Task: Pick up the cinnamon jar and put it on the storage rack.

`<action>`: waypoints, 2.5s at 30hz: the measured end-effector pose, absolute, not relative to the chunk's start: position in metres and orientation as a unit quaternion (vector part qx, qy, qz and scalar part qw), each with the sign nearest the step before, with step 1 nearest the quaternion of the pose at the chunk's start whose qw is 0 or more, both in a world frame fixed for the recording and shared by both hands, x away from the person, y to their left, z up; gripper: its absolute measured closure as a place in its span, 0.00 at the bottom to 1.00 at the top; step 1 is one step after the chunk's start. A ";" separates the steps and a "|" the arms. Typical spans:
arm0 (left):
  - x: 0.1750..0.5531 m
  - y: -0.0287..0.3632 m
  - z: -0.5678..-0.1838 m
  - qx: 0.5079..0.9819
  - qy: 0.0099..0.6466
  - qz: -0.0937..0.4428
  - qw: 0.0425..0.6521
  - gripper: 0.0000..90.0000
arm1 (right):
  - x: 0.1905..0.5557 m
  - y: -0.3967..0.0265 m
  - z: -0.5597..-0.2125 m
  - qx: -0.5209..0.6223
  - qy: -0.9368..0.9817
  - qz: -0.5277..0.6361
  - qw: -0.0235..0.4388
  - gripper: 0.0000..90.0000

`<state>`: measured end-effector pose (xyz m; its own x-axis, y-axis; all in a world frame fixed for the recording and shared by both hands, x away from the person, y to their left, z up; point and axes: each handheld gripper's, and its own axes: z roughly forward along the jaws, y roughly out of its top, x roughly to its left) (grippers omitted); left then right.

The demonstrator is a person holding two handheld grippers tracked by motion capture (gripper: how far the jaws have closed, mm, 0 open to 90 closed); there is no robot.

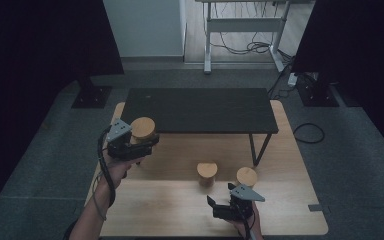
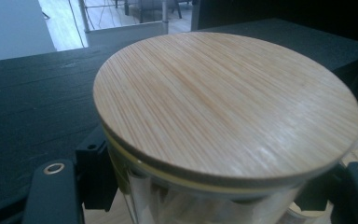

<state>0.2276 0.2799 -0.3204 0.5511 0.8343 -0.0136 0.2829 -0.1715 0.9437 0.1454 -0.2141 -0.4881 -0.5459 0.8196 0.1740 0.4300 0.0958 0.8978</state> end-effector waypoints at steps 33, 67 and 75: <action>0.244 0.272 -0.312 0.708 0.388 0.299 0.509 0.28 | 0.144 -0.214 -0.486 0.431 0.717 0.514 0.188 0.08; 0.278 0.255 -0.313 0.692 0.379 0.350 0.504 0.28 | 0.142 -0.212 -0.484 0.423 0.720 0.519 0.181 0.08; 0.291 0.249 -0.312 0.693 0.384 0.350 0.499 0.28 | 0.143 -0.211 -0.484 0.422 0.721 0.519 0.181 0.08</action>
<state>0.2911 0.2493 -0.3121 0.4600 0.8820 0.1020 0.1832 -0.2067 0.9611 0.1427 -0.2113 -0.4840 -0.5790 0.7960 0.1768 0.4199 0.1051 0.9015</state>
